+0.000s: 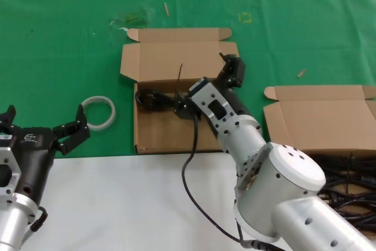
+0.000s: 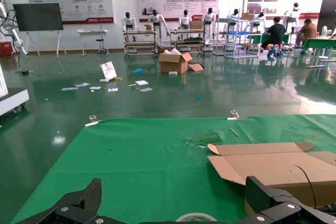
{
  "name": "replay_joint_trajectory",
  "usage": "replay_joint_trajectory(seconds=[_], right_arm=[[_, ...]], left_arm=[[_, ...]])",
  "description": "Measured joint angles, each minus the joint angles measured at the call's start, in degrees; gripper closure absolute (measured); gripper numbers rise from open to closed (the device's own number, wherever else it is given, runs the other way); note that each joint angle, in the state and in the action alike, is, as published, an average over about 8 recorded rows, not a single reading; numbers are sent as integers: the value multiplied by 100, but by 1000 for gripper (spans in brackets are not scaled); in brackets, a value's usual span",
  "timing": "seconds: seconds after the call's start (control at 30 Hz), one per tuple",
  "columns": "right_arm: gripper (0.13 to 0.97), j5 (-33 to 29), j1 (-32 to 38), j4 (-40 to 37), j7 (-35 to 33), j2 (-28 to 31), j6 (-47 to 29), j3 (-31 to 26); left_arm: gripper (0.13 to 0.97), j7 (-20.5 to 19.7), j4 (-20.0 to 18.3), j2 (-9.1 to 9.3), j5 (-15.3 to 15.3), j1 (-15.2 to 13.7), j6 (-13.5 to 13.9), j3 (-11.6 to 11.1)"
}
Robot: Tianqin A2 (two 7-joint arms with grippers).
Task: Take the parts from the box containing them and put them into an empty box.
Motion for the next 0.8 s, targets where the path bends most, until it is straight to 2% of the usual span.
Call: replay_joint_trajectory(seconds=[0.2,0.5,0.8], right_arm=[[175,-442,-339,229,696,0,-250,402],[130,-1095,-837,568,1724,0,-619,990],[129,-1750,-1340,907,2755,0,-990,1581]], left_arm=[[132,1,0,0,0,0,0,0],[132,3,0,0,0,0,0,0],[132,1,0,0,-1,0,0,0]])
